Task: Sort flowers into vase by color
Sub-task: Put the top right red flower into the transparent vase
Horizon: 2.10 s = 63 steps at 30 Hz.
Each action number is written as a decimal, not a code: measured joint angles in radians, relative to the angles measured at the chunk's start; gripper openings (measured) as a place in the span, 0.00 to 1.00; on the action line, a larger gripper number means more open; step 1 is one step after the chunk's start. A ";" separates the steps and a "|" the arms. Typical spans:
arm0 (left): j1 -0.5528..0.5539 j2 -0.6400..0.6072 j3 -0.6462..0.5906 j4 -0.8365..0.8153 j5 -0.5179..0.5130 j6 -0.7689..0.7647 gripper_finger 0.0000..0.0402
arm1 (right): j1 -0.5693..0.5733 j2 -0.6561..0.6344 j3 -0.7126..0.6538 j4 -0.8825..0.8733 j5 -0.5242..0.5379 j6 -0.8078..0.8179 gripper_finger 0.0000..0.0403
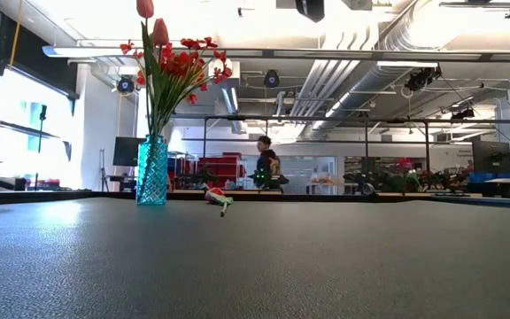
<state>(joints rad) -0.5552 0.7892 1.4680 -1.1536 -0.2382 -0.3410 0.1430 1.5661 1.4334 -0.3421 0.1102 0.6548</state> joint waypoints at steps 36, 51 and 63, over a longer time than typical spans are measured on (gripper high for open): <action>-0.147 -0.143 -0.320 0.249 0.156 -0.038 0.00 | -0.065 0.000 0.000 -0.020 -0.025 0.052 0.37; -0.147 -0.094 -0.328 0.246 0.246 -0.013 0.00 | -0.065 0.000 0.000 -0.020 -0.025 0.071 0.37; -0.147 -0.030 -0.328 0.240 0.256 0.001 0.00 | -0.064 0.000 0.000 -0.019 -0.024 0.091 0.37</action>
<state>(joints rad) -0.7021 0.7592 1.1397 -0.9138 0.0181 -0.3396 0.0788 1.5658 1.4330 -0.3614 0.0860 0.7456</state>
